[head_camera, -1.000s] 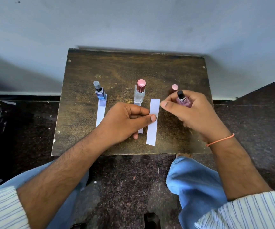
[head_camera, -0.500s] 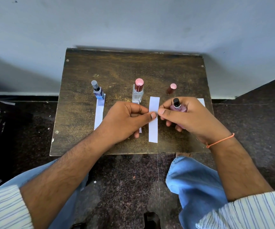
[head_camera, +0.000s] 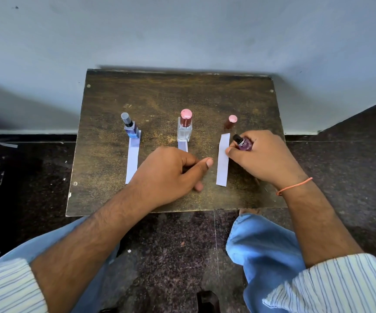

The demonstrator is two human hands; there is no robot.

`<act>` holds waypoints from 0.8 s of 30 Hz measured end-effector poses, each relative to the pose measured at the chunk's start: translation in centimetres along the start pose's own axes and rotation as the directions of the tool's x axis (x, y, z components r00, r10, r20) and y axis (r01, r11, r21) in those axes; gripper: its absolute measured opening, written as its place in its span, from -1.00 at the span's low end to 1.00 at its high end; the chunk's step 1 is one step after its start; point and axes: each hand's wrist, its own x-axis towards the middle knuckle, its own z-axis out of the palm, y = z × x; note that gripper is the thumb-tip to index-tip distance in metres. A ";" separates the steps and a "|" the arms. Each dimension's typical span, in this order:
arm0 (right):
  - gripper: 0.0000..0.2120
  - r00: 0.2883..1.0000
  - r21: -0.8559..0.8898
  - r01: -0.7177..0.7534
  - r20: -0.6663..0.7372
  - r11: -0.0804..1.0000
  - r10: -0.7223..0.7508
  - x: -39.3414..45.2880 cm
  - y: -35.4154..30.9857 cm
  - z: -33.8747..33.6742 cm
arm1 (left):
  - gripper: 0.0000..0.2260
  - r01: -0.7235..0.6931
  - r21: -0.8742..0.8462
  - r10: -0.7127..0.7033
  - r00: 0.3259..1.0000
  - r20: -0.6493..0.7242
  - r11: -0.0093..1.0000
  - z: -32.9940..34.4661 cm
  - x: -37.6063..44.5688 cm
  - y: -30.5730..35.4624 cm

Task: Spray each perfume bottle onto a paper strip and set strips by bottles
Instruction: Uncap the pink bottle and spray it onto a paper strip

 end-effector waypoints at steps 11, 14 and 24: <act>-0.65 0.997 -0.225 0.001 -0.071 0.974 -0.017 0.4 -0.6 0.2 | -0.58 -0.028 -0.005 0.028 1.000 -0.011 1.000 -1.0 -0.3 -0.4; -0.64 0.997 -0.229 -0.003 -0.079 0.973 -0.016 0.4 -0.8 0.2 | -0.57 -0.028 0.011 0.028 0.999 -0.017 1.000 -1.1 -0.4 -0.6; -0.75 0.995 -0.148 0.018 -0.091 0.989 -0.031 0.0 -0.7 -0.5 | -0.61 -0.047 -0.005 0.047 0.998 -0.038 0.999 -1.1 -0.4 -0.4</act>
